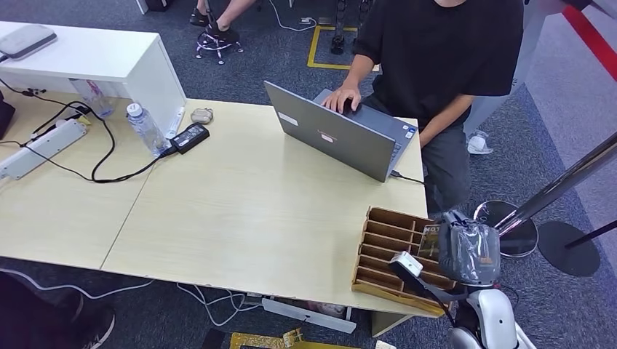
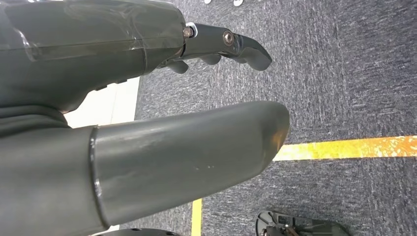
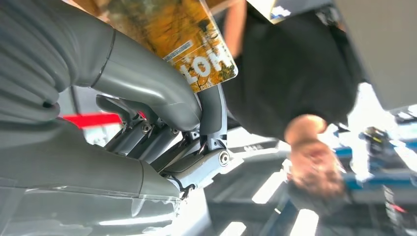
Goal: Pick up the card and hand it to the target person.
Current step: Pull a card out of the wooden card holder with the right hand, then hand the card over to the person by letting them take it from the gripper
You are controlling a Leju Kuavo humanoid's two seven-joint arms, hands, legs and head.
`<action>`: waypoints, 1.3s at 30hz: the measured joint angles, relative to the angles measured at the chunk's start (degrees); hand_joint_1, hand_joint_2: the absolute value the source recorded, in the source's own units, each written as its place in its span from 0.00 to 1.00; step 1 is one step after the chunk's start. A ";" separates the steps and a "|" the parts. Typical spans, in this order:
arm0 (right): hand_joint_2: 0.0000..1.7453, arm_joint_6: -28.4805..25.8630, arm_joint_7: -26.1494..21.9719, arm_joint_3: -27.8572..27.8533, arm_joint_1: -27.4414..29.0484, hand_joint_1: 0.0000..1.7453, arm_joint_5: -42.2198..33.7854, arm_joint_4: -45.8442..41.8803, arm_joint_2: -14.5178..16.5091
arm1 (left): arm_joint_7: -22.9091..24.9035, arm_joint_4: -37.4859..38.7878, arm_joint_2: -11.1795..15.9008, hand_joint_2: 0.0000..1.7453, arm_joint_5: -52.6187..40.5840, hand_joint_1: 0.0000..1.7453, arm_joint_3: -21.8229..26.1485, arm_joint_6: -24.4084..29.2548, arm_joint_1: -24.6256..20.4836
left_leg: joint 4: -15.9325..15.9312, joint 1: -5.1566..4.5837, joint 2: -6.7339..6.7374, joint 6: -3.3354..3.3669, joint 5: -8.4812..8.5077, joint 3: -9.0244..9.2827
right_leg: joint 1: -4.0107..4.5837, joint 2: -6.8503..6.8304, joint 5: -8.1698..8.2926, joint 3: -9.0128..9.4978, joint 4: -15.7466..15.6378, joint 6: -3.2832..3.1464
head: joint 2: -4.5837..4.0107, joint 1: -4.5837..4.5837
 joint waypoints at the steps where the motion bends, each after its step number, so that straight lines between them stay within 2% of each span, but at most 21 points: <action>1: 1.00 -0.01 -1.76 -1.31 0.07 1.00 0.33 0.05 0.62 | 0.01 0.00 0.01 0.00 -0.07 0.00 -0.01 -0.01 0.00 | 0.00 0.00 0.00 0.00 0.00 0.00 | 0.00 0.00 0.00 0.00 0.00 0.00 | 0.00 0.00; 13: 1.00 -0.01 -17.60 -16.07 -0.58 1.00 -0.05 1.24 8.86 | -0.03 0.00 0.15 0.00 -0.82 0.00 -0.16 -0.39 -0.02 | 0.00 0.00 0.00 0.00 0.00 0.00 | 0.00 0.00 0.00 0.01 0.01 0.00 | 0.00 0.01; 26: 1.00 -0.01 -29.66 -28.44 -9.04 1.00 0.05 8.13 16.59 | -0.42 0.00 0.45 0.00 -2.03 0.00 -0.70 -0.86 -0.10 | 0.00 0.00 0.01 0.00 0.01 0.00 | 0.00 0.00 0.00 0.00 0.01 0.00 | 0.00 0.01; 31: 1.00 0.01 -32.45 -33.39 -12.60 1.00 3.39 12.65 19.02 | -0.95 0.00 0.75 0.00 -2.27 0.00 -1.11 -1.10 -0.13 | 0.00 0.00 0.00 0.00 0.01 -0.01 | 0.00 0.01 0.00 -0.01 0.02 0.00 | 0.00 -0.01; 39: 1.00 0.01 -31.72 -39.60 -16.74 1.00 8.40 20.17 21.13 | -1.36 0.00 1.15 0.00 -2.62 0.00 -1.63 -1.63 -0.27 | 0.00 0.00 0.00 0.00 0.01 -0.03 | 0.00 0.00 0.00 -0.02 0.02 0.00 | 0.00 0.00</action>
